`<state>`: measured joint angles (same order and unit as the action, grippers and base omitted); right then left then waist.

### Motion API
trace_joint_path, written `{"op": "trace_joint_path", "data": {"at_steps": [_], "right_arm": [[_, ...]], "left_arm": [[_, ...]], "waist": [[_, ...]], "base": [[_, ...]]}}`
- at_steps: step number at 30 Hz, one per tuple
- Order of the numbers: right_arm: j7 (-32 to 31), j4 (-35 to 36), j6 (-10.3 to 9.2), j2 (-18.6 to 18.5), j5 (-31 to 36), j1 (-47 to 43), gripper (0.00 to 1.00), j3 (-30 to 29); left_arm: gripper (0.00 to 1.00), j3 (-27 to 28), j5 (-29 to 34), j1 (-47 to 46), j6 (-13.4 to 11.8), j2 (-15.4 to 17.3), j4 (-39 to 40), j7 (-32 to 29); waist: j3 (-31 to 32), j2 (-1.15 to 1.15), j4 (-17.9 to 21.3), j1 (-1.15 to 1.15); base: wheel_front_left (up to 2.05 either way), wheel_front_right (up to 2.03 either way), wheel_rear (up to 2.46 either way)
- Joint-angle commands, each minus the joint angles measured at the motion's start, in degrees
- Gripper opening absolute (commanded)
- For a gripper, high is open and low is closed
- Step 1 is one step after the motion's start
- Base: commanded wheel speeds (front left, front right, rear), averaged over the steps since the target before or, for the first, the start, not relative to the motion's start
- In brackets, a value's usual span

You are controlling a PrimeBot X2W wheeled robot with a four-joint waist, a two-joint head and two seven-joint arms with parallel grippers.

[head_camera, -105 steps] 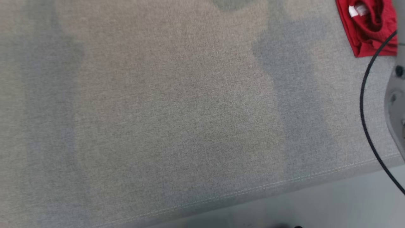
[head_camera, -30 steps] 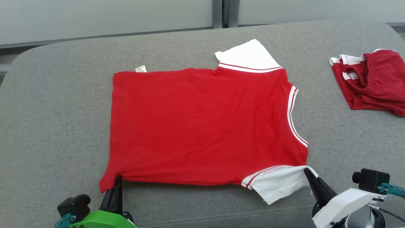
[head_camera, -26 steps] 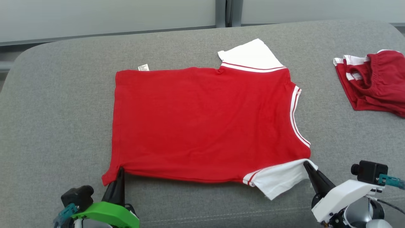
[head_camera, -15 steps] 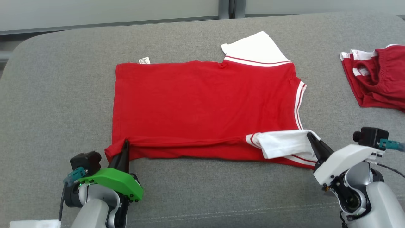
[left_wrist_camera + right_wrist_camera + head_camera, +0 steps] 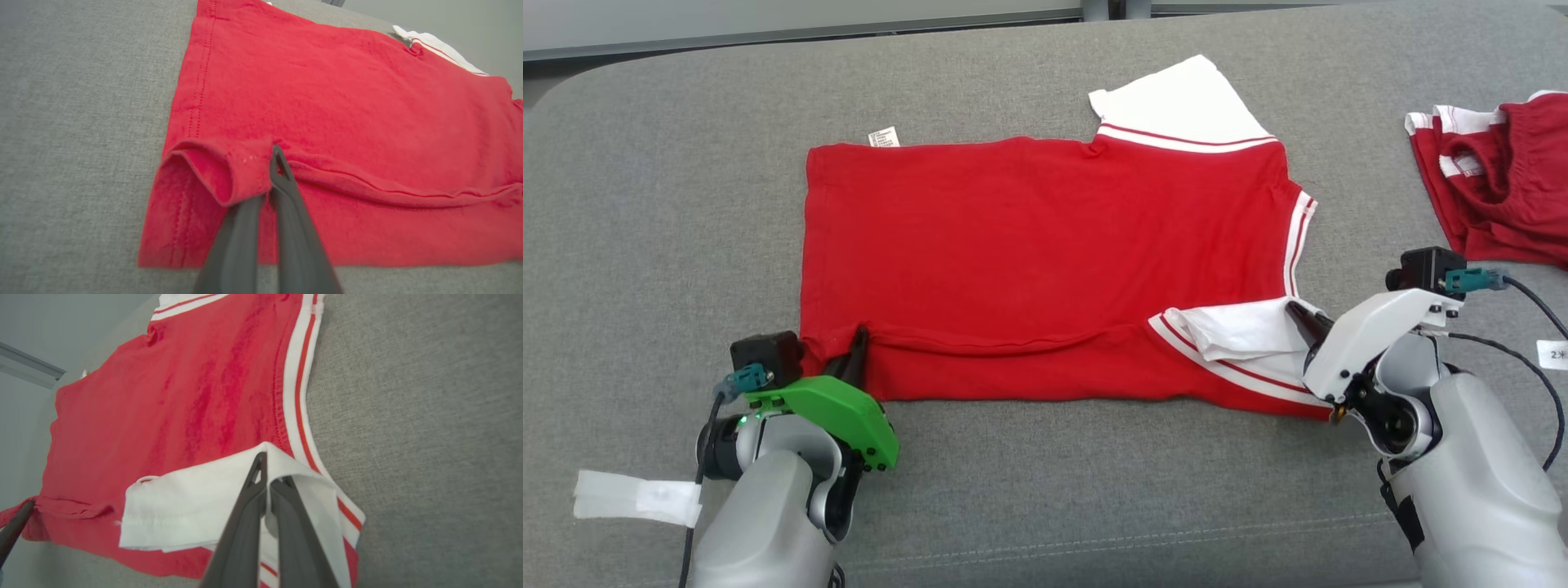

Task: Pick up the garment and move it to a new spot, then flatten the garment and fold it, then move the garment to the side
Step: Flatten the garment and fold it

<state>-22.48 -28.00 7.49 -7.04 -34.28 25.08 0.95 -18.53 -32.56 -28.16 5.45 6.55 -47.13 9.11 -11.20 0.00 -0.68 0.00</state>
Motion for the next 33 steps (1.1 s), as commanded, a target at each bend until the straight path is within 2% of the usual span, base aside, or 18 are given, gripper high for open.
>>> {"op": "trace_joint_path", "data": {"at_steps": [1,2,3,4,5,6,14,23,28,33], "right_arm": [[0.1,-1.2,0.0,-0.3,0.6,1.4,0.0,0.1],[0.2,-2.5,0.0,-0.5,0.9,2.3,0.0,0.2],[0.3,-3.6,0.0,-0.5,1.0,3.3,0.04,0.2],[0.2,-4.9,0.0,-0.3,0.7,4.1,0.35,0.0],[0.2,-5.9,0.0,-0.1,0.5,5.0,0.63,-0.2],[0.4,-7.7,0.0,-0.1,0.4,7.0,1.0,-0.6],[2.8,-12.0,0.0,0.0,-0.3,13.0,1.0,-2.4],[7.2,-11.2,0.0,-2.1,-1.1,15.7,1.0,-4.1],[9.1,-7.6,0.0,-4.0,-2.8,14.2,1.0,-4.3],[11.3,-0.6,0.0,-5.8,-3.7,9.6,1.0,-3.4]], "left_arm": [[0.0,-0.3,0.2,-1.5,0.3,0.1,-1.0,-0.3],[0.14,-0.7,0.4,-2.2,0.6,0.0,-1.8,-0.5],[0.37,-1.0,0.3,-2.9,0.7,0.0,-2.6,-0.8],[0.78,-1.3,0.3,-3.6,1.0,0.1,-3.1,-0.8],[1.0,-1.4,0.3,-4.4,1.1,0.2,-3.7,-0.9],[1.0,-1.7,0.4,-5.5,1.2,0.6,-4.5,-0.4],[1.0,-1.5,-0.5,-8.3,1.6,1.8,-5.5,2.3],[1.0,0.0,-1.4,-5.7,1.7,3.4,-1.5,5.1],[1.0,1.2,-1.7,-1.5,0.7,4.0,3.9,5.7],[1.0,2.4,-2.3,4.7,-1.1,3.6,10.4,6.0]], "waist": [[0.0,0.0,0.0,0.0],[-0.1,0.0,0.0,0.0],[-0.2,0.0,0.0,0.0],[-0.2,0.0,0.0,0.0],[-0.3,0.0,0.0,0.0],[-0.4,0.0,-0.1,0.0],[-0.8,0.0,-0.4,0.0],[-0.7,0.0,-0.7,0.0],[-0.2,0.0,-0.9,0.0],[0.9,0.0,-0.8,0.0]], "base": [[0.0,0.0,0.0],[0.0,0.0,0.0],[0.0,0.0,0.0],[0.0,0.0,0.0],[0.0,0.0,0.0],[0.0,0.0,0.0],[0.0,0.0,0.0],[0.0,0.0,0.0],[0.0,0.0,0.0],[0.0,0.0,0.0]]}}
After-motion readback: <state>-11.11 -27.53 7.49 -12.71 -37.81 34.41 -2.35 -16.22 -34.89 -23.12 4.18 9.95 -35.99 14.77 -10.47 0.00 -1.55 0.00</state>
